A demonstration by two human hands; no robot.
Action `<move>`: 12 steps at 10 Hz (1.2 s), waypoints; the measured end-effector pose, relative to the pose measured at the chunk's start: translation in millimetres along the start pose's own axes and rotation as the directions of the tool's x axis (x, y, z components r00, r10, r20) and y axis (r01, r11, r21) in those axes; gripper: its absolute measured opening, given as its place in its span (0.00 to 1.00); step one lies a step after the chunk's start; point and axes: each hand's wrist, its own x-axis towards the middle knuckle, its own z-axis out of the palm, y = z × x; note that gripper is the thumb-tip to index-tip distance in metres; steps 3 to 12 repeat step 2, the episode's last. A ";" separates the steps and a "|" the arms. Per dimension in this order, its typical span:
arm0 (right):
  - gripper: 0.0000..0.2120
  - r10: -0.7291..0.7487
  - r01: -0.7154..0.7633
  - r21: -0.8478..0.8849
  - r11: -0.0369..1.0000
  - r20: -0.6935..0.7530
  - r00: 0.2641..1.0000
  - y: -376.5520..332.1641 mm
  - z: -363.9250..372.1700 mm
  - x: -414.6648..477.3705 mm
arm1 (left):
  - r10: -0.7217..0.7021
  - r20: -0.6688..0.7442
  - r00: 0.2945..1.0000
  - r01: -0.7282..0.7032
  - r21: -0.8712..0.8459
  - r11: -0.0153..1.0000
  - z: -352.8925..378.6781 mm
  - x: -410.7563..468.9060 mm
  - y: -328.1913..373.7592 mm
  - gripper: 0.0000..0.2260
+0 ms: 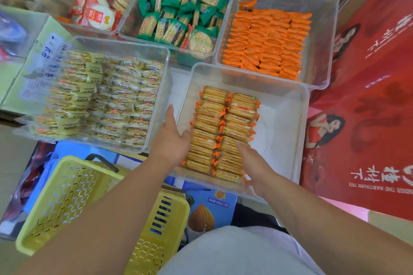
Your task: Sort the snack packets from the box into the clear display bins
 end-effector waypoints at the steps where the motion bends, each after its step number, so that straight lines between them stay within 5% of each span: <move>1: 0.34 -0.025 0.026 -0.027 0.999 0.029 0.999 -6.1 1.1 -9.7 | -0.047 0.057 0.997 0.048 -0.017 0.999 2.1 -24.6 -3.4 0.39; 12: 0.38 -0.068 0.068 -0.084 0.994 -0.003 0.998 -6.9 -1.5 -12.7 | -0.028 0.034 0.999 0.030 -0.077 0.997 -2.9 -36.6 -2.6 0.39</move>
